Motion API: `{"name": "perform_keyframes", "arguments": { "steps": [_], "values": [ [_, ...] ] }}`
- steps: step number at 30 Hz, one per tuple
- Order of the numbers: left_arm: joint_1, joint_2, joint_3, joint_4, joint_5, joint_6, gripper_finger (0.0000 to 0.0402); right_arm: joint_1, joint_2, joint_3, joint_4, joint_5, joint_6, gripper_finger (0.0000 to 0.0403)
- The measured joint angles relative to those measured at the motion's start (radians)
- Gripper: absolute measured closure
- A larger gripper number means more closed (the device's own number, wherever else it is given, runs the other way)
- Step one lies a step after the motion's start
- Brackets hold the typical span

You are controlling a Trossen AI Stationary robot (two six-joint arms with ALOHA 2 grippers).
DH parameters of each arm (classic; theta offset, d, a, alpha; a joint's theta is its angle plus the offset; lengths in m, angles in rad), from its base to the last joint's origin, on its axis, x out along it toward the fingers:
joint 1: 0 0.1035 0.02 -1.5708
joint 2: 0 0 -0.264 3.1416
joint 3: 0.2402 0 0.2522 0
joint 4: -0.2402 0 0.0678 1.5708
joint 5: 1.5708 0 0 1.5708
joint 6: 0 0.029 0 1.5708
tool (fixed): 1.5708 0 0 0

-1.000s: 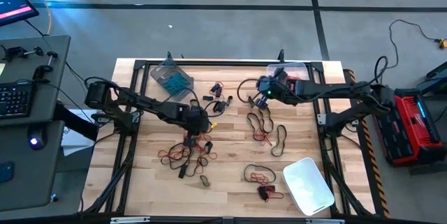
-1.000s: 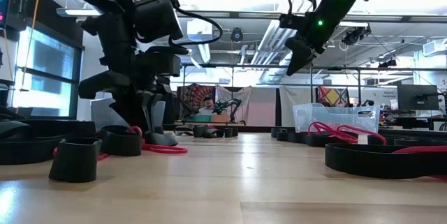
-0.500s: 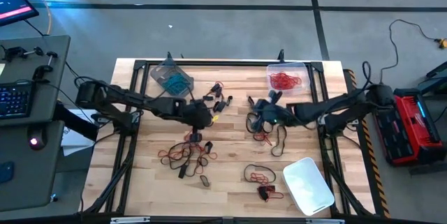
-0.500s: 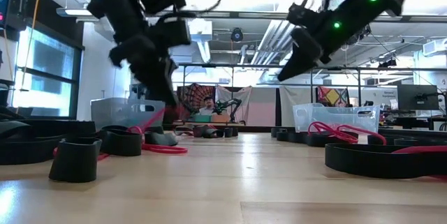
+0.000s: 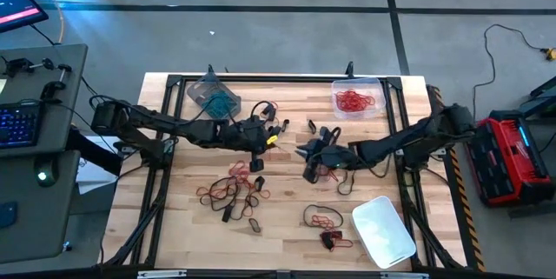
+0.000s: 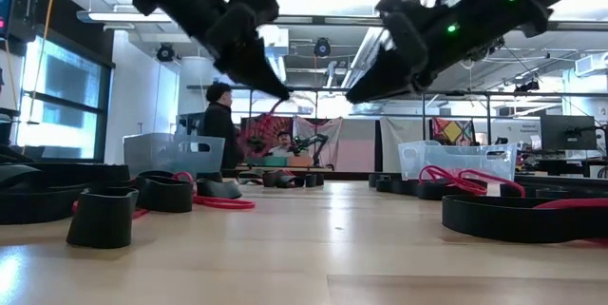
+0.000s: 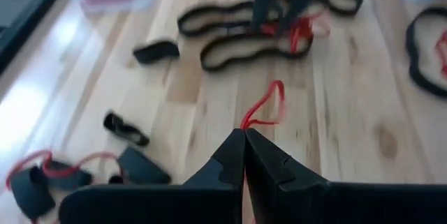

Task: Sort rubber bands into baskets
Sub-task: Put the red rubber band into the transparent bin

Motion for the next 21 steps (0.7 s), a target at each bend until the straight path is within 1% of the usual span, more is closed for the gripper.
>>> {"name": "perform_keyframes", "arguments": {
  "steps": [4,6,9,11,13,16,18,21],
  "values": [
    [-0.009,0.000,0.024,0.031,-0.002,0.006,0.0401,0.000,0.085,0.078,0.000,0.001,-0.015,0.0290],
    [-0.012,0.000,0.032,0.040,-0.004,0.007,0.0401,0.000,0.115,0.114,0.001,0.000,-0.023,0.0267],
    [-0.017,0.000,0.032,0.044,-0.005,0.011,0.0401,0.000,0.145,0.158,0.001,0.002,-0.048,0.0246],
    [-0.022,0.000,0.032,0.045,-0.006,0.016,0.0401,-0.001,0.156,0.176,-0.006,0.011,-0.064,0.0244],
    [-0.029,0.000,0.032,0.045,-0.009,0.016,0.0401,-0.004,0.160,0.185,-0.014,0.012,-0.073,0.0251],
    [-0.038,0.000,0.032,0.046,-0.020,0.018,0.0401,-0.006,0.160,0.190,-0.013,0.005,-0.073,0.0281],
    [-0.042,0.000,0.032,0.045,-0.022,0.019,0.0401,-0.006,0.160,0.190,-0.014,0.005,-0.073,0.0312],
    [-0.046,0.000,0.032,0.042,-0.022,0.018,0.0401,-0.006,0.160,0.190,-0.020,0.006,-0.073,0.0375]
  ]
}}
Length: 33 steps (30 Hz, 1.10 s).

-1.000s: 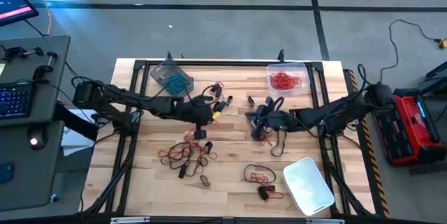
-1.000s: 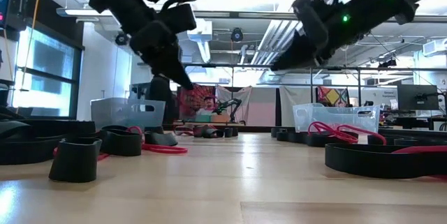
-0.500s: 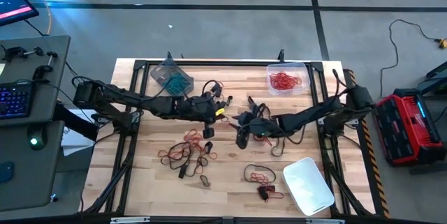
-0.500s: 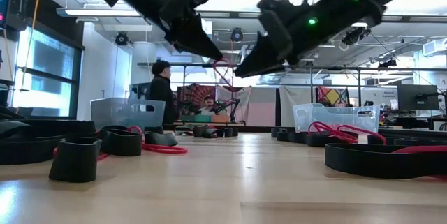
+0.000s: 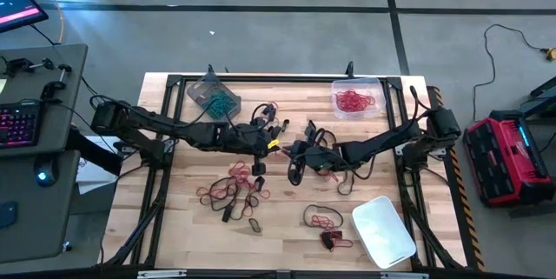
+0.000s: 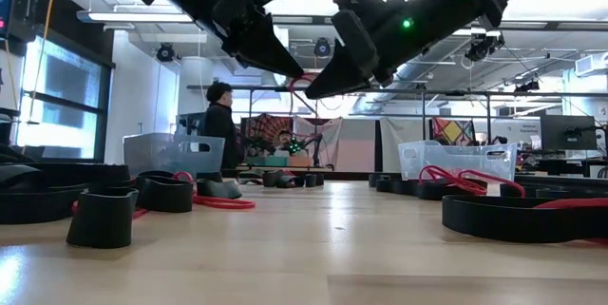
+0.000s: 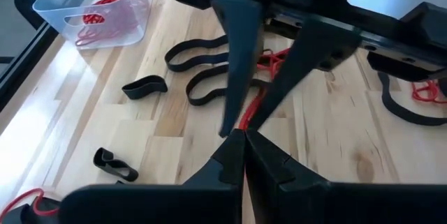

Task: Sort rubber bands into baskets
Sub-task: Put the red rubber band into the transparent bin

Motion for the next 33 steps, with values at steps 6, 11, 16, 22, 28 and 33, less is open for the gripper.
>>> {"name": "perform_keyframes", "arguments": {
  "steps": [6,11,16,22,28,33],
  "values": [
    [-0.008,0.000,0.000,-0.002,0.000,0.016,0.0381,0.000,-0.015,0.000,-0.036,0.006,0.002,0.0394],
    [-0.008,0.000,-0.009,0.004,0.016,0.004,0.0337,0.000,-0.078,0.000,-0.128,0.074,0.005,0.0400],
    [0.009,0.000,-0.071,0.084,0.043,0.023,0.0295,-0.005,-0.170,0.000,-0.278,0.179,0.018,0.0402],
    [0.045,0.000,-0.144,0.234,0.141,0.015,0.0262,-0.068,-0.263,0.000,-0.474,0.259,0.059,0.0402],
    [0.046,0.000,-0.168,0.251,0.145,0.009,0.0252,-0.195,-0.368,0.000,-0.700,0.317,0.106,0.0402],
    [0.046,0.000,-0.194,0.260,0.145,0.006,0.0252,-0.342,-0.426,0.000,-0.824,0.327,0.104,0.0403]
  ]
}}
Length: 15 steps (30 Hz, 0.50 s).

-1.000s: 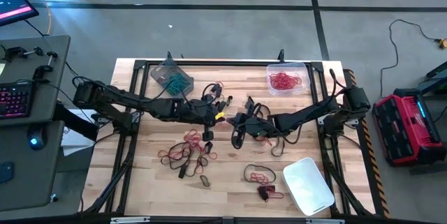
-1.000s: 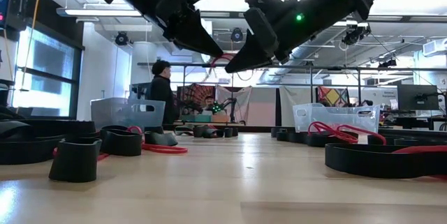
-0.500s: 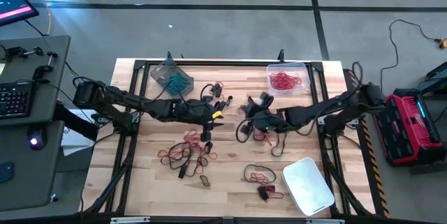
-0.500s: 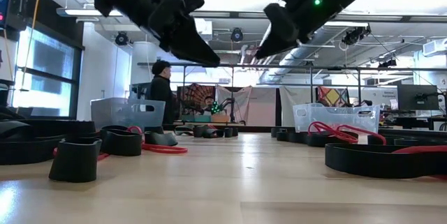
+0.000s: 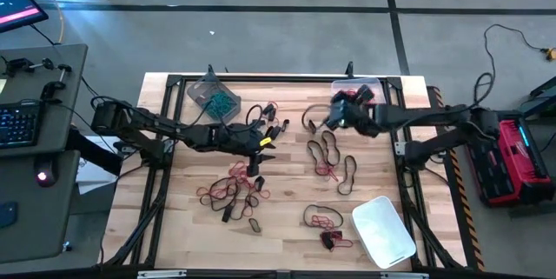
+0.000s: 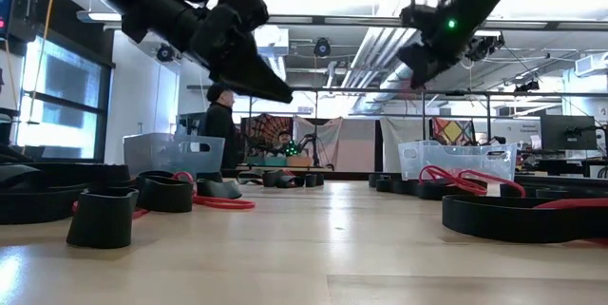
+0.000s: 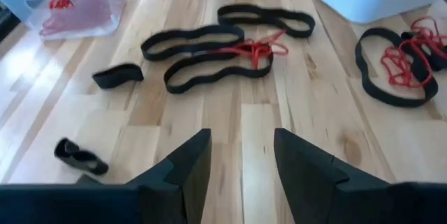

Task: Sort rubber bands into baskets
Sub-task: Put the red rubber band into the transparent bin

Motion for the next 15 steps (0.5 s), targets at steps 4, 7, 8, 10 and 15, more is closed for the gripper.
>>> {"name": "perform_keyframes", "arguments": {
  "steps": [4,7,8,10,15],
  "values": [
    [0.000,0.000,-0.001,-0.008,0.000,-0.007,0.0252,-0.133,-0.004,-0.015,-0.022,-0.007,-0.049,0.0403],
    [0.000,0.000,-0.001,-0.009,0.000,-0.008,0.0252,-0.241,-0.004,-0.052,0.001,-0.052,-0.077,0.0403],
    [0.000,0.000,-0.001,-0.009,0.000,-0.008,0.0252,-0.277,-0.004,-0.067,0.013,-0.074,-0.079,0.0403],
    [0.000,0.000,-0.001,-0.016,0.000,-0.008,0.0252,-0.347,-0.004,-0.109,0.043,-0.126,-0.096,0.0403],
    [0.000,0.000,-0.001,-0.025,0.000,-0.008,0.0252,-0.475,-0.004,-0.219,0.167,-0.239,-0.123,0.0403]
  ]
}}
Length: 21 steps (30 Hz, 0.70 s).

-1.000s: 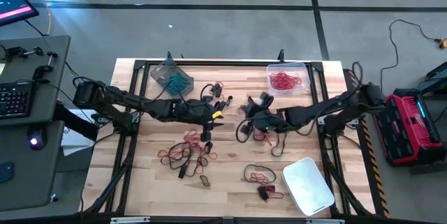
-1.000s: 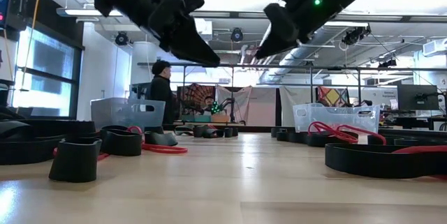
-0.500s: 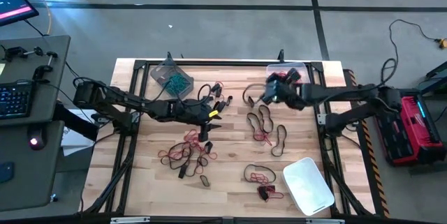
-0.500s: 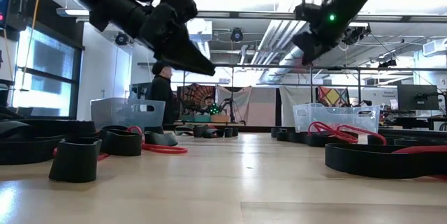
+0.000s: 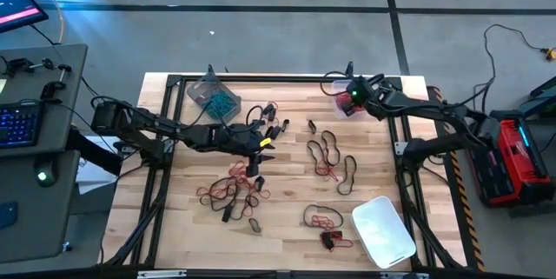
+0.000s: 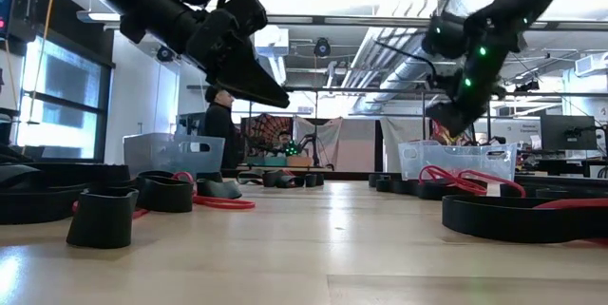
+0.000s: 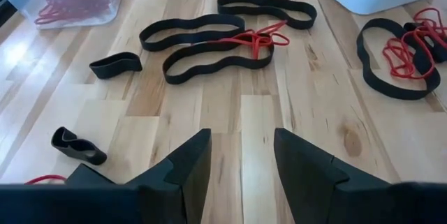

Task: Sort rubber bands into baskets
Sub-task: Put the red rubber band into the transparent bin

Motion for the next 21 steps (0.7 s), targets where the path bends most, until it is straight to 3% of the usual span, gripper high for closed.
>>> {"name": "perform_keyframes", "arguments": {
  "steps": [9,14,17,21],
  "values": [
    [0.000,0.000,0.000,-0.002,0.000,-0.008,0.0252,-0.125,0.000,-0.067,0.058,-0.030,0.000,0.0403],
    [0.000,0.000,0.001,-0.021,0.000,-0.008,0.0252,-0.174,0.000,-0.067,0.058,-0.131,-0.027,0.0401],
    [0.000,0.000,0.001,-0.050,0.000,-0.008,0.0252,-0.187,0.000,-0.067,0.052,-0.137,-0.027,0.0378],
    [0.000,0.000,0.001,-0.083,0.000,-0.007,0.0252,-0.189,0.000,-0.067,0.042,-0.156,-0.015,0.0316]
  ]
}}
